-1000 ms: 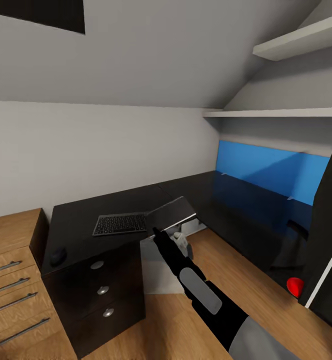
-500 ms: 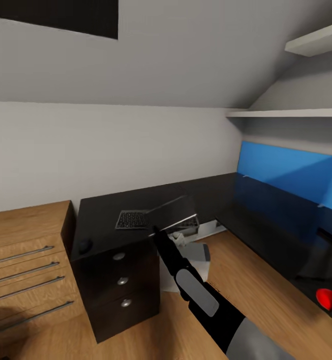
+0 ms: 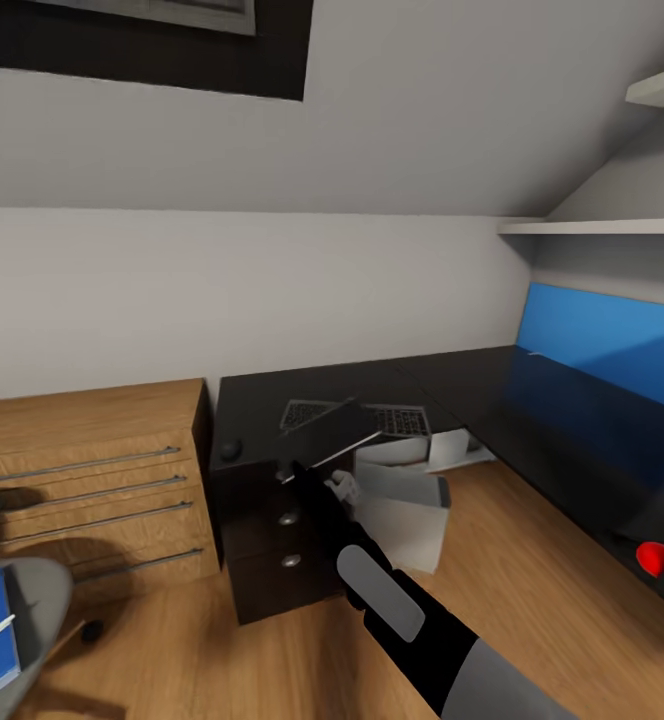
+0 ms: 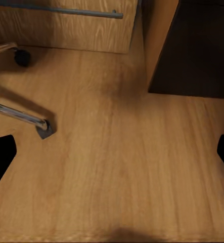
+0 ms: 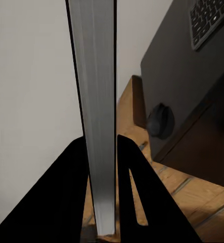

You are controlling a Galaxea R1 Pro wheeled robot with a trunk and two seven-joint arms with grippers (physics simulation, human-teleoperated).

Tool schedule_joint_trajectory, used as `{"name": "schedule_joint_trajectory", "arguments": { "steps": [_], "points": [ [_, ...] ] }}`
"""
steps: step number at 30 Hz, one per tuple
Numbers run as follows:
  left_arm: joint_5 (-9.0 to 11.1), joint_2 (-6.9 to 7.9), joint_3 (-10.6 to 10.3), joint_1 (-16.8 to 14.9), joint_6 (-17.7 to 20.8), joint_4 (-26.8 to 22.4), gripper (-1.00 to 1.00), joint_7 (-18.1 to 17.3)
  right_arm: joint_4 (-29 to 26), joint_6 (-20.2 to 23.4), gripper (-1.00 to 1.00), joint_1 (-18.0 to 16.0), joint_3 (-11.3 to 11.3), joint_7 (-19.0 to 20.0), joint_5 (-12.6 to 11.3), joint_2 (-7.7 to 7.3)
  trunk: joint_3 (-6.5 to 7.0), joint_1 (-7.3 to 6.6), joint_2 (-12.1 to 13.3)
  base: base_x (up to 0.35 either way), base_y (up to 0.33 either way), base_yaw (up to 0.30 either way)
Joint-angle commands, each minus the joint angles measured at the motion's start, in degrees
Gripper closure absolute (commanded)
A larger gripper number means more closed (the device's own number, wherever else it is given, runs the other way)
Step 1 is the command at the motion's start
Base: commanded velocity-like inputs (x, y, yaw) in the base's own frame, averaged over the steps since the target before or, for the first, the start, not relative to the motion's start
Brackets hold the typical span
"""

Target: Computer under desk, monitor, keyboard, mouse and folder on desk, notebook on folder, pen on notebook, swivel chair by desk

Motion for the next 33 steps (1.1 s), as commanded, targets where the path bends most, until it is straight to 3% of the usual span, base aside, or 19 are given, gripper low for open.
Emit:
{"name": "schedule_joint_trajectory", "arguments": {
  "steps": [1, 14, 25, 28, 33],
  "points": [
    [0.2, -0.06, 0.4, 0.0, 0.0, 0.1, -1.00, -0.5, -0.1, -0.4, 1.00, -0.1, 0.3, -0.2, -0.4, -0.03, -0.04, -0.04, 0.0, -0.329, -0.130, 0.245],
    [0.2, -0.04, 1.1, 0.0, 0.1, 1.0, -1.00, -0.5, -0.2, -0.3, 1.00, -0.1, -0.3, -0.5, -0.8, -0.27, -0.04, -0.04, 0.0, -0.301, -0.168, 0.056],
    [0.2, -0.08, 1.2, 0.0, 0.0, 1.1, -1.00, -0.5, -0.3, 4.2, 1.00, -0.1, -0.5, -0.1, -1.4, -0.57, -0.04, -0.04, 0.0, -0.018, -0.014, 0.000],
    [0.2, -0.09, 1.2, 0.0, 0.0, 1.1, -1.00, -0.5, -0.3, 6.5, 1.00, -0.1, -0.7, 0.0, -2.3, -0.58, -0.04, -0.04, 0.0, -0.001, -0.001, 0.000],
    [0.2, -0.11, 1.2, 0.0, 0.0, 1.1, -1.00, -0.5, -0.3, 12.6, 1.00, -0.1, -2.0, 1.4, -6.4, -0.88, -0.04, -0.04, 0.0, 0.000, 0.000, 0.000]
  ]
}}
